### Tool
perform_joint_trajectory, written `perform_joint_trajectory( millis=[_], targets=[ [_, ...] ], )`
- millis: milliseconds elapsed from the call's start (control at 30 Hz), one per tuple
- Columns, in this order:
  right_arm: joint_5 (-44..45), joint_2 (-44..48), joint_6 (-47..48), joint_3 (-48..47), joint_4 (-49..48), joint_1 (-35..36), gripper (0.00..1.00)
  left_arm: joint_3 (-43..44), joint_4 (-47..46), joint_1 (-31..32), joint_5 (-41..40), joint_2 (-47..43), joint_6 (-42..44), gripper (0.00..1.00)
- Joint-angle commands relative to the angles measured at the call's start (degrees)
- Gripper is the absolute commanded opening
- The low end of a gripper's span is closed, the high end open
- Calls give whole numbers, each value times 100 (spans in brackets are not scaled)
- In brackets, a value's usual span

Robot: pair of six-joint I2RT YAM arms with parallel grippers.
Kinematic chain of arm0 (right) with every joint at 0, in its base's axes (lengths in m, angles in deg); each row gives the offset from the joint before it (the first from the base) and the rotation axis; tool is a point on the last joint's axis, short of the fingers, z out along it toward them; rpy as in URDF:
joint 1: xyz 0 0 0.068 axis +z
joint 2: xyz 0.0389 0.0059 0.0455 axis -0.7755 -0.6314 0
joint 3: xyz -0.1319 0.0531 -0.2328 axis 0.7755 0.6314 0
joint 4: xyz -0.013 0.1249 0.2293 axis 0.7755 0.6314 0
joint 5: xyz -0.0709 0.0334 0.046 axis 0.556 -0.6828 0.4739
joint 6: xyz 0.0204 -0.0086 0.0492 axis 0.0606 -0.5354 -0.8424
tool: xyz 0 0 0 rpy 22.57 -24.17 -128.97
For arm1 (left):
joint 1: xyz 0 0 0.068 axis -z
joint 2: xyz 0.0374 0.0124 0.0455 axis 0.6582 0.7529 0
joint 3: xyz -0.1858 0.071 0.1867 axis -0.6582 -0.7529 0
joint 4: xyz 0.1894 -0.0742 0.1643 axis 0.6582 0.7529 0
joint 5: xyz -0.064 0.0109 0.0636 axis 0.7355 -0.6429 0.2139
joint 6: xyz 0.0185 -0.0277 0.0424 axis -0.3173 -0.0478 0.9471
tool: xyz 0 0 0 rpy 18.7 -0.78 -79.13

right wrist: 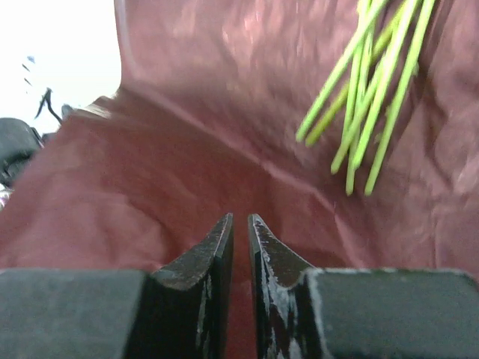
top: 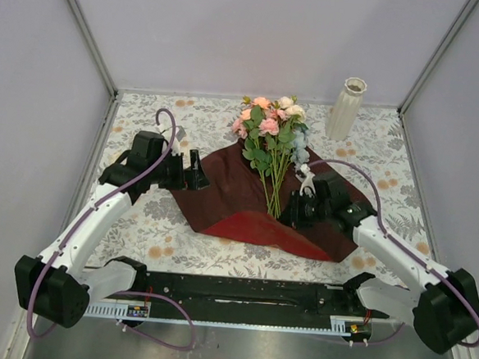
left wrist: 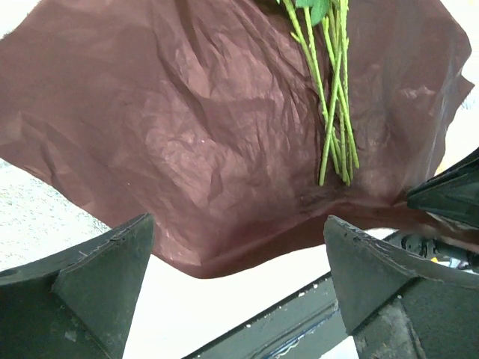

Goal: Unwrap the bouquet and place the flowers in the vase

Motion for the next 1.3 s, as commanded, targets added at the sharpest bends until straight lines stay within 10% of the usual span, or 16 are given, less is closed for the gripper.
perform_joint_trajectory(
  millis=[0, 633, 967, 1267],
  targets=[
    [136, 812, -466, 794, 240, 300, 22, -128, -143, 37, 387, -78, 40, 99],
    [1208, 1403, -1671, 2625, -605, 714, 18, -409, -72, 63, 45, -166, 93, 99],
    [2657, 1782, -724, 992, 151, 722, 31, -593, -81, 168, -676, -946, 506, 99],
    [4503, -570, 1017, -1345, -367, 713, 39, -839, -362, 511, -1353, -2283, 462, 99]
  ],
)
